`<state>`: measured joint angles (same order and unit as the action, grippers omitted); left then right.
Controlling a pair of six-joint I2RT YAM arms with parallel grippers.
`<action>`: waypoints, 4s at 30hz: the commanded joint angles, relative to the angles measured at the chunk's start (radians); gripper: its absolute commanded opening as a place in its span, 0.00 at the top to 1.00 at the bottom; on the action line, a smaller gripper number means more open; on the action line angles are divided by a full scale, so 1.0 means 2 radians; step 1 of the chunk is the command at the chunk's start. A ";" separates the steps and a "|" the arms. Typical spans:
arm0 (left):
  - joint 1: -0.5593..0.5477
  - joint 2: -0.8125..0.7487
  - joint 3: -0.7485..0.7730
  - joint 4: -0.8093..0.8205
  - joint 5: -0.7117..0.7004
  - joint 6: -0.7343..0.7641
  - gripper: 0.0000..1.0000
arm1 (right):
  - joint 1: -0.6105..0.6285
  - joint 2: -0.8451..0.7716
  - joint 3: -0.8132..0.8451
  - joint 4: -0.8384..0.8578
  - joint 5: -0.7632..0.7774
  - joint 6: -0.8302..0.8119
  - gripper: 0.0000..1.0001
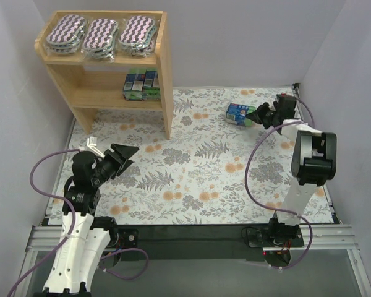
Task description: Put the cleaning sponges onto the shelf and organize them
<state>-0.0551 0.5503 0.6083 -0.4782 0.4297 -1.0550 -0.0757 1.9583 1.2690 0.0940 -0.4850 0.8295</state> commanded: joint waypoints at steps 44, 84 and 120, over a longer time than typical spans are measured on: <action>-0.064 0.144 0.082 -0.144 0.149 0.188 0.28 | 0.200 -0.232 -0.085 -0.355 -0.073 -0.111 0.43; -0.399 0.043 -0.016 -0.045 -0.209 -0.208 0.34 | 0.361 -0.391 -0.284 -0.319 0.157 0.041 0.32; -0.400 0.145 -0.017 0.039 -0.160 -0.197 0.39 | 0.367 -0.459 -0.391 -0.309 0.168 0.060 0.43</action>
<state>-0.8528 0.8303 0.5400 -0.4168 0.1078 -1.4487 0.6437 0.9970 0.4435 -0.5838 -0.1322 0.9604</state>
